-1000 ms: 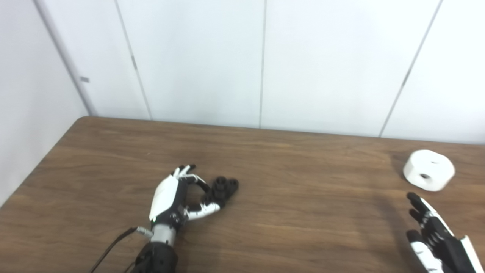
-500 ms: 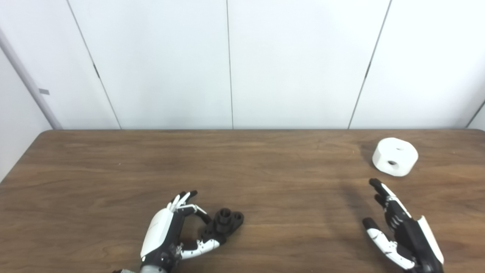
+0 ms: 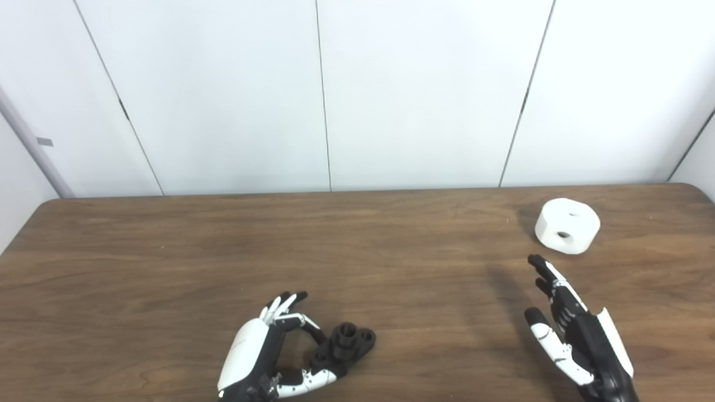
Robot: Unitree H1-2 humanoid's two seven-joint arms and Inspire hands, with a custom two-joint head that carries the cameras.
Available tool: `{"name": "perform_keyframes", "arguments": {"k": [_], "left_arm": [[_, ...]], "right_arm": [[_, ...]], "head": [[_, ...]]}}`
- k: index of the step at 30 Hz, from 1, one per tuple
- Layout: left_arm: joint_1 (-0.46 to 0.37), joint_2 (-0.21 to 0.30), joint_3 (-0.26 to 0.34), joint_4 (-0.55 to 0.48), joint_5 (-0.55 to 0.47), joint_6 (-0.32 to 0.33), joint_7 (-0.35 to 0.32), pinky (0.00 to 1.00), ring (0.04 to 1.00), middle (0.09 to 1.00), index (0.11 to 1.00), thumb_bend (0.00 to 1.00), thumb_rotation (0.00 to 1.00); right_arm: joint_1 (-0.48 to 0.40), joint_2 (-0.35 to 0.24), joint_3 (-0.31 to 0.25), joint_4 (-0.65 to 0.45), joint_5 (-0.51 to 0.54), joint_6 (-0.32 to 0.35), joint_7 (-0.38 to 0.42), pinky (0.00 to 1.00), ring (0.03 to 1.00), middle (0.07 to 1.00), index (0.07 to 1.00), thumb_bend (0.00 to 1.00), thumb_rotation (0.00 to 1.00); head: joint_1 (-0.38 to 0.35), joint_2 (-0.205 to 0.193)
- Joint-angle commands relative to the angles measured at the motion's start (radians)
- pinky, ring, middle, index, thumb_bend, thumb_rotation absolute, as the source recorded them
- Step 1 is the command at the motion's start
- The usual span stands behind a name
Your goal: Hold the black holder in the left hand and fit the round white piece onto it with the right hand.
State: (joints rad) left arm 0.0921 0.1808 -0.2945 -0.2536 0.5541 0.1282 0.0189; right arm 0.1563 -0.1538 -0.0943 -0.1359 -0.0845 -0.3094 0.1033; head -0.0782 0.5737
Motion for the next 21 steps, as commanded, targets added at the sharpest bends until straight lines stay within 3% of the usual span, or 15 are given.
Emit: {"name": "perform_keyframes", "arguments": {"k": [1, 3, 6, 8, 10, 14, 18, 21], "left_arm": [[-0.002, -0.004, -0.01, 0.0, -0.002, -0.023, -0.021, 1.0, 1.0, 0.933, 0.481, 0.52, 0.04], [-0.006, -0.004, -0.009, 0.012, -0.004, -0.032, -0.022, 1.0, 1.0, 0.932, 0.481, 0.52, 0.04], [-0.015, -0.001, -0.009, 0.029, -0.003, -0.045, -0.027, 1.0, 1.0, 0.933, 0.481, 0.52, 0.04], [-0.018, 0.002, -0.008, 0.038, -0.002, -0.056, -0.029, 1.0, 1.0, 0.932, 0.481, 0.52, 0.04], [-0.021, 0.005, -0.006, 0.049, -0.003, -0.069, -0.029, 1.0, 1.0, 0.93, 0.481, 0.52, 0.04], [-0.026, 0.01, -0.004, 0.058, -0.003, -0.073, -0.038, 1.0, 1.0, 0.93, 0.481, 0.52, 0.04], [-0.031, 0.014, -0.01, 0.086, -0.004, -0.106, -0.035, 1.0, 1.0, 0.931, 0.481, 0.52, 0.04], [-0.035, 0.01, -0.014, 0.107, -0.005, -0.116, -0.04, 1.0, 1.0, 0.93, 0.482, 0.52, 0.04]], "right_arm": [[0.008, 0.031, 0.017, 0.021, 0.0, -0.013, -0.026, 0.94, 0.967, 0.958, 0.905, 0.16, 0.65], [0.006, 0.03, 0.011, 0.005, -0.02, 0.0, -0.037, 0.94, 0.967, 0.957, 0.903, 0.17, 0.65], [-0.006, 0.017, -0.027, -0.017, -0.125, -0.014, -0.1, 0.9, 0.931, 0.933, 0.881, 0.32, 0.52], [-0.018, 0.007, -0.047, -0.032, -0.174, -0.014, -0.134, 0.87, 0.909, 0.917, 0.869, 0.4, 0.48], [-0.033, -0.003, -0.069, -0.058, -0.218, 0.014, -0.163, 0.89, 0.921, 0.915, 0.846, 0.6, 0.51], [-0.072, -0.046, -0.115, -0.062, -0.239, 0.07, -0.183, 0.93, 0.956, 0.953, 0.887, 0.78, 0.48], [-0.116, -0.127, -0.162, 0.009, -0.299, 0.07, -0.226, 0.92, 0.949, 0.956, 0.916, 0.87, 0.54], [-0.151, -0.183, -0.19, 0.082, -0.277, 0.069, -0.236, 0.93, 0.955, 0.958, 0.931, 0.94, 0.61]], "head": [[-0.002, 0.0], [-0.014, -0.001], [-0.028, -0.003], [-0.038, -0.004], [-0.047, -0.003], [-0.063, -0.002], [-0.074, -0.001], [-0.081, 0.001]]}}
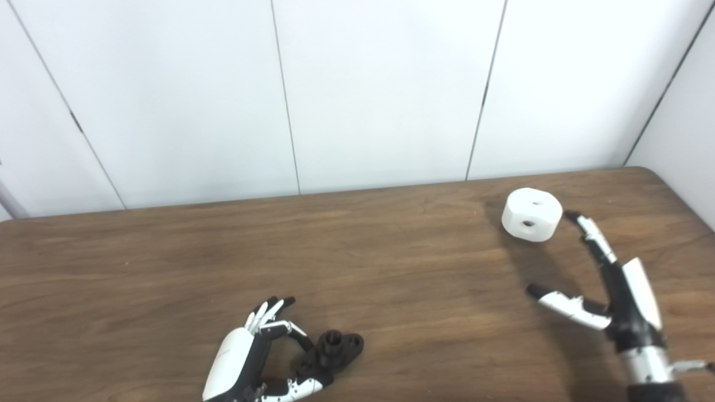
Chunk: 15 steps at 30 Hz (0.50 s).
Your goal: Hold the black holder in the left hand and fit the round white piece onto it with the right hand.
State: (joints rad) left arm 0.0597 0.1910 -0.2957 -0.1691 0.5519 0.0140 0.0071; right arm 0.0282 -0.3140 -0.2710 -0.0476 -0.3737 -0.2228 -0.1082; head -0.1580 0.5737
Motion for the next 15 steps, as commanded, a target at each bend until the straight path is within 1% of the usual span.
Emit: {"name": "perform_keyframes", "arguments": {"k": [1, 3, 4, 7, 10, 12, 13, 14, 15], "left_arm": [[-0.004, -0.003, -0.016, 0.035, -0.001, -0.01, -0.025, 1.0, 1.0, 0.93, 0.482, 0.52, 0.04], [-0.005, -0.008, -0.018, 0.051, 0.004, -0.02, -0.02, 1.0, 1.0, 0.926, 0.481, 0.52, 0.04], [-0.006, -0.013, -0.019, 0.059, 0.007, -0.025, -0.016, 1.0, 1.0, 0.925, 0.48, 0.52, 0.04], [-0.009, -0.02, -0.023, 0.075, 0.012, -0.032, -0.011, 1.0, 1.0, 0.926, 0.48, 0.52, 0.04], [-0.013, -0.019, -0.023, 0.083, 0.01, -0.032, -0.011, 1.0, 1.0, 0.928, 0.48, 0.52, 0.04], [-0.016, -0.016, -0.017, 0.093, 0.001, -0.039, -0.011, 1.0, 1.0, 0.926, 0.48, 0.52, 0.04], [-0.018, -0.014, -0.013, 0.098, -0.006, -0.045, -0.01, 1.0, 1.0, 0.926, 0.48, 0.52, 0.04], [-0.02, -0.01, -0.01, 0.104, -0.012, -0.053, -0.009, 1.0, 1.0, 0.927, 0.48, 0.52, 0.04], [-0.022, -0.006, -0.008, 0.108, -0.015, -0.06, -0.01, 1.0, 1.0, 0.927, 0.48, 0.52, 0.04]], "right_arm": [[-0.039, -0.05, -0.024, 0.027, 0.019, -0.022, -0.028, 0.93, 0.957, 0.959, 0.934, 0.95, 0.63], [-0.058, -0.086, -0.033, 0.065, 0.02, -0.019, -0.031, 0.97, 0.986, 0.976, 0.939, 0.98, 0.66], [-0.071, -0.109, -0.038, 0.076, 0.017, -0.002, -0.029, 0.97, 0.992, 0.979, 0.94, 0.98, 0.66], [-0.104, -0.153, -0.047, 0.048, 0.028, 0.075, -0.002, 1.0, 1.0, 0.997, 0.942, 0.97, 0.62], [-0.126, -0.173, -0.038, 0.0, 0.012, 0.16, 0.016, 1.0, 1.0, 1.0, 0.947, 0.95, 0.58], [-0.148, -0.185, -0.029, -0.039, 0.015, 0.235, 0.045, 1.0, 1.0, 1.0, 0.944, 0.94, 0.53], [-0.162, -0.193, -0.023, -0.062, 0.011, 0.288, 0.066, 1.0, 1.0, 1.0, 0.945, 0.94, 0.5], [-0.176, -0.2, -0.014, -0.087, 0.002, 0.34, 0.087, 1.0, 1.0, 1.0, 0.952, 0.95, 0.49], [-0.192, -0.207, -0.004, -0.113, -0.013, 0.396, 0.109, 1.0, 1.0, 1.0, 0.956, 0.97, 0.51]], "head": [[-0.003, 0.001], [-0.003, 0.001], [-0.008, 0.001], [-0.018, 0.0], [-0.048, -0.002], [-0.085, -0.004], [-0.093, -0.005], [-0.114, -0.006], [-0.127, -0.008]]}}
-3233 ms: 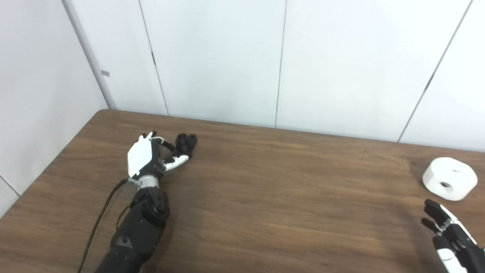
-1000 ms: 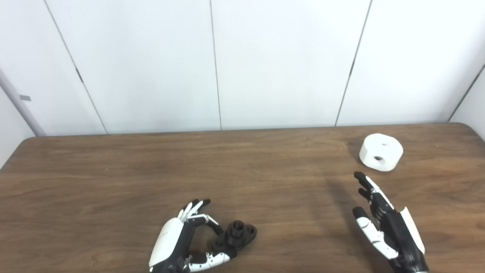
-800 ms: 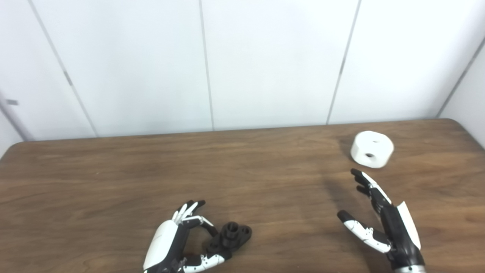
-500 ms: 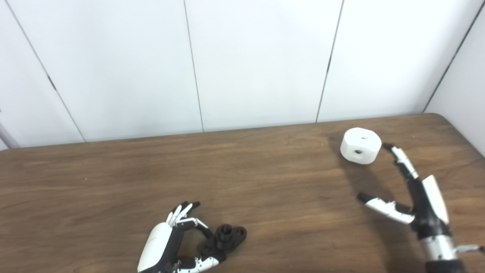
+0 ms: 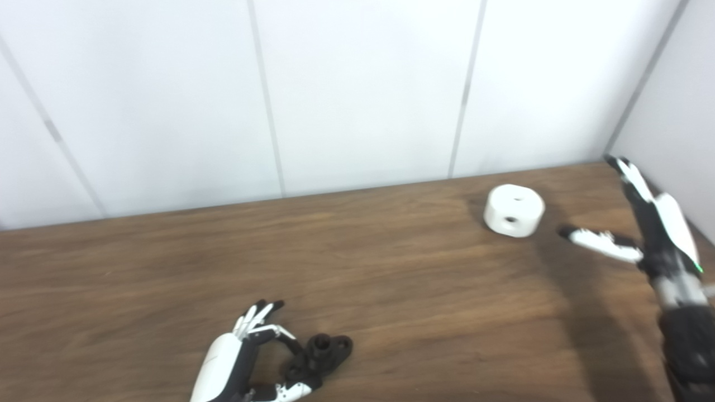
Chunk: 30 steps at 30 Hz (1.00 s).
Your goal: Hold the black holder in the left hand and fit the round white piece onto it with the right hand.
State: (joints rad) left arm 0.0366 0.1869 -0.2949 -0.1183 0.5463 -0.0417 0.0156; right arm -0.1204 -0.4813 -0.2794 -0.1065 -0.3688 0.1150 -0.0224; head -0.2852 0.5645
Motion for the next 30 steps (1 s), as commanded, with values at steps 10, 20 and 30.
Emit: {"name": "perform_keyframes", "arguments": {"k": [10, 20, 30], "left_arm": [[0.0, 0.023, 0.017, 0.047, -0.04, -0.008, -0.056, 1.0, 1.0, 0.933, 0.482, 0.52, 0.04], [-0.011, 0.032, 0.038, 0.08, -0.063, -0.057, -0.063, 1.0, 1.0, 0.937, 0.482, 0.52, 0.04], [-0.01, 0.027, 0.046, 0.078, -0.069, -0.057, -0.071, 1.0, 1.0, 0.936, 0.482, 0.52, 0.04]], "right_arm": [[-0.176, -0.056, 0.105, -0.153, -0.17, 0.354, 0.14, 0.98, 1.0, 1.0, 0.934, 1.0, 0.48], [-0.228, -0.062, 0.16, -0.1, -0.256, 0.354, 0.225, 0.99, 1.0, 1.0, 0.931, 1.0, 0.5], [-0.248, -0.125, 0.2, -0.01, -0.185, 0.303, 0.266, 0.98, 1.0, 1.0, 0.877, 1.0, 0.45]], "head": [[-0.122, -0.016], [-0.156, -0.024], [-0.162, -0.029]]}}
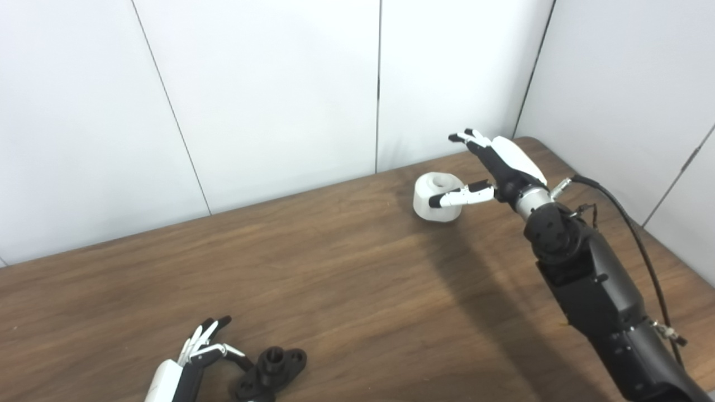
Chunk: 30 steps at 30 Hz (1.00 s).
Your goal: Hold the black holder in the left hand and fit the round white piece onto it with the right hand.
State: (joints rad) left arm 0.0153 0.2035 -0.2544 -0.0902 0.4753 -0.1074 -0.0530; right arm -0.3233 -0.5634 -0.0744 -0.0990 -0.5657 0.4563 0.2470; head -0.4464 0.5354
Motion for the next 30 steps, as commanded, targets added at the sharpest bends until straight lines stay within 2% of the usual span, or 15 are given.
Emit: {"name": "perform_keyframes", "arguments": {"k": [1, 7, 13, 18, 30], "left_arm": [[0.011, 0.01, 0.006, 0.05, 0.002, 0.007, -0.002, 1.0, 1.0, 0.936, 0.482, 0.52, 0.04], [0.014, 0.007, 0.011, 0.046, 0.006, 0.009, 0.0, 1.0, 1.0, 0.933, 0.482, 0.52, 0.04], [0.015, 0.008, 0.012, 0.046, 0.01, 0.009, -0.002, 1.0, 1.0, 0.931, 0.482, 0.52, 0.04], [0.016, 0.009, 0.012, 0.044, 0.011, 0.014, -0.006, 1.0, 1.0, 0.932, 0.482, 0.52, 0.04], [0.017, 0.008, 0.014, 0.053, 0.007, 0.0, -0.002, 1.0, 1.0, 0.934, 0.482, 0.52, 0.04]], "right_arm": [[-0.047, -0.051, 0.001, -0.011, 0.021, -0.04, 0.005, 0.99, 1.0, 1.0, 0.878, 1.0, 0.45], [-0.069, -0.109, 0.038, 0.066, 0.069, -0.06, 0.059, 1.0, 1.0, 1.0, 0.853, 1.0, 0.41], [-0.089, -0.145, 0.061, 0.101, 0.084, -0.031, 0.095, 1.0, 1.0, 1.0, 0.879, 1.0, 0.33], [-0.107, -0.17, 0.077, 0.139, 0.083, -0.067, 0.098, 1.0, 1.0, 1.0, 0.874, 1.0, 0.33], [-0.135, -0.17, 0.117, 0.142, 0.061, -0.034, 0.082, 1.0, 1.0, 1.0, 0.901, 1.0, 0.33]], "head": [[0.0, 0.0], [-0.005, -0.001], [-0.007, -0.003], [-0.01, -0.007], [-0.015, -0.017]]}}
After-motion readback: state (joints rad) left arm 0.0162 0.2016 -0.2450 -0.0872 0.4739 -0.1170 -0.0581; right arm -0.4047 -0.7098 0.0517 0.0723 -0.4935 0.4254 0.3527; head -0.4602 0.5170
